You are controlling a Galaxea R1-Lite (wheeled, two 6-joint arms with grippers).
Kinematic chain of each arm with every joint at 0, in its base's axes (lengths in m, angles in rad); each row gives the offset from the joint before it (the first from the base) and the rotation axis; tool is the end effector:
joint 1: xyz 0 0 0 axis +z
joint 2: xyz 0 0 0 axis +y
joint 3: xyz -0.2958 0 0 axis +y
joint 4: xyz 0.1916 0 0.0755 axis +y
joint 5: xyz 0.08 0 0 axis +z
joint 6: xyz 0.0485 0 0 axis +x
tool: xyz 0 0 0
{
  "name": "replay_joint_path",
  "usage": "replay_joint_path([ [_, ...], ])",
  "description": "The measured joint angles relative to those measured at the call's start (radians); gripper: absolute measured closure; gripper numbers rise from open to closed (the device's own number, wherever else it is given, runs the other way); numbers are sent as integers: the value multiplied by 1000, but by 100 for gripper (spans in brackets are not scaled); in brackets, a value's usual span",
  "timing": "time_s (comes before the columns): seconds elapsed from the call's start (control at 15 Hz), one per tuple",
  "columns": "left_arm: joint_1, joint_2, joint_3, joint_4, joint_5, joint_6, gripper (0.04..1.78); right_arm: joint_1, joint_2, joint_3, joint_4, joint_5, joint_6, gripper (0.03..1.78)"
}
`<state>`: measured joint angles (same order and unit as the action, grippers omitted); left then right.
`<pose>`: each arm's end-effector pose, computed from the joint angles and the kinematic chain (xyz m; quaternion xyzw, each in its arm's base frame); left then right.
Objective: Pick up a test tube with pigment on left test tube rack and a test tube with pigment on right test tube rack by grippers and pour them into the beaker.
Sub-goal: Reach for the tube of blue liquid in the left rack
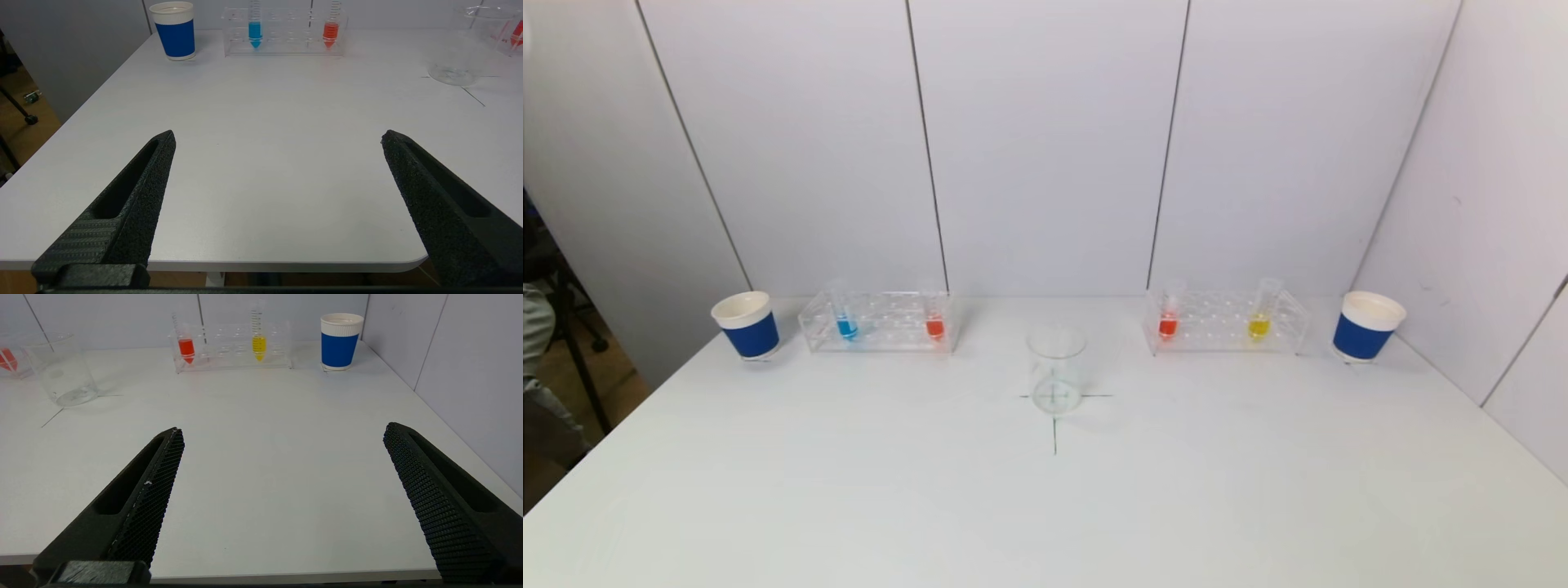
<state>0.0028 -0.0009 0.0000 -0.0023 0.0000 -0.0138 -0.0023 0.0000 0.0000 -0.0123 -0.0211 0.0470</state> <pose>0.0242 0.0001 0.0758 -0.0069 -0.0016 0.0014 1.0000 0.0243 -0.0011 0.0771 0.0236 -0.0064 -0.0116 0.9996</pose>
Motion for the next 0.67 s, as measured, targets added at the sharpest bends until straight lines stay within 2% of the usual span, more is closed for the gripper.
replay_joint_path([
  [0.33, 0, 0, -17, 10, 3, 13, 6, 0, 0, 0, 0, 0, 0, 4],
  [0.67, -1, 116, -297, 65, 4, 17, 6, 0, 0, 0, 0, 0, 0, 4],
])
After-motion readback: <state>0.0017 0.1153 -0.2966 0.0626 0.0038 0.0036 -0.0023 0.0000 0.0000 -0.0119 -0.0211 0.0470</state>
